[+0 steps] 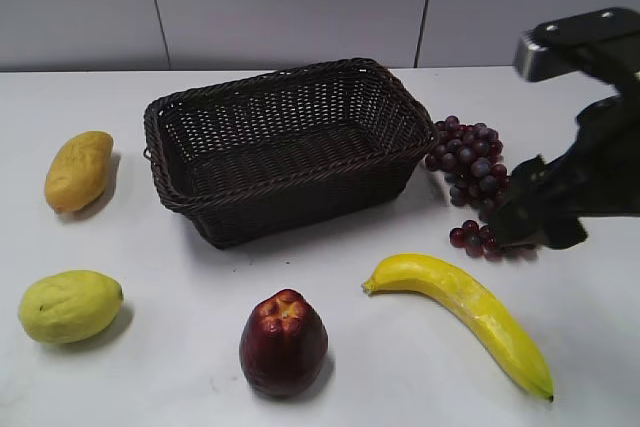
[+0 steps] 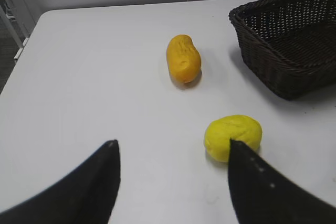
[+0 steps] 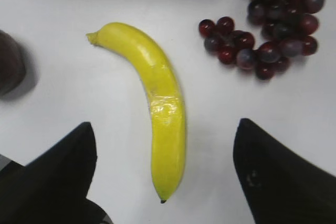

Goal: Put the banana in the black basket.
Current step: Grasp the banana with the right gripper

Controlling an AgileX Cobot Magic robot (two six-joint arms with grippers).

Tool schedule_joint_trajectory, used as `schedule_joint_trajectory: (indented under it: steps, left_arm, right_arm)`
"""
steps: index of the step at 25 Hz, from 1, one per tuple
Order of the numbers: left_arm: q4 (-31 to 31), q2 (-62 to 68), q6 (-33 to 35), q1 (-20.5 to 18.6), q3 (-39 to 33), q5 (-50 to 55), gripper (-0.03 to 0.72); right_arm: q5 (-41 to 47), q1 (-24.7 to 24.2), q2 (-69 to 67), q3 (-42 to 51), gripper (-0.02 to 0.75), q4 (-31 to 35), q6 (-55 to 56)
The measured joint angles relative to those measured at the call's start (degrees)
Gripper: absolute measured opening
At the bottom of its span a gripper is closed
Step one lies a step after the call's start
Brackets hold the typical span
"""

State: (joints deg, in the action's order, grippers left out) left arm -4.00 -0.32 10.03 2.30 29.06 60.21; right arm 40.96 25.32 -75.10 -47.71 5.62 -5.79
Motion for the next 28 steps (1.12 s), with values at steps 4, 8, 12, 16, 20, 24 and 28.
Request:
schedule_joint_trajectory:
  steps: [4,8,12,16,20,24,28]
  left_arm:
    - [0.0,0.0,0.0,0.0,0.0,0.0,0.482]
    - [0.0,0.0,0.0,0.0,0.0,0.0,0.482]
    - [0.0,0.0,0.0,0.0,0.0,0.0,0.482]
    - [0.0,0.0,0.0,0.0,0.0,0.0,0.482]
    - [0.0,0.0,0.0,0.0,0.0,0.0,0.482]
    - [0.0,0.0,0.0,0.0,0.0,0.0,0.482]
    - [0.0,0.0,0.0,0.0,0.0,0.0,0.482]
  right_arm:
    - [-0.06,2.2,-8.52,-2.03,0.633,-0.13,0.45]
    - [-1.56,2.5,-15.86,-3.47,0.627,-1.62,0.57]
    - [-4.46,2.5,-21.3,-4.28,0.618,-2.62,0.62]
    - [-5.66,2.5,-25.37,-5.22,0.61,-2.73,0.5]
    - [-7.4,2.68,-28.33,-5.39,0.601,-2.79,-0.46]
    - [-9.05,2.68,-30.29,-5.65,0.596,-2.79,-0.58]
    - [-10.09,2.68,-31.9,-5.91,0.572,-2.81,-0.64]
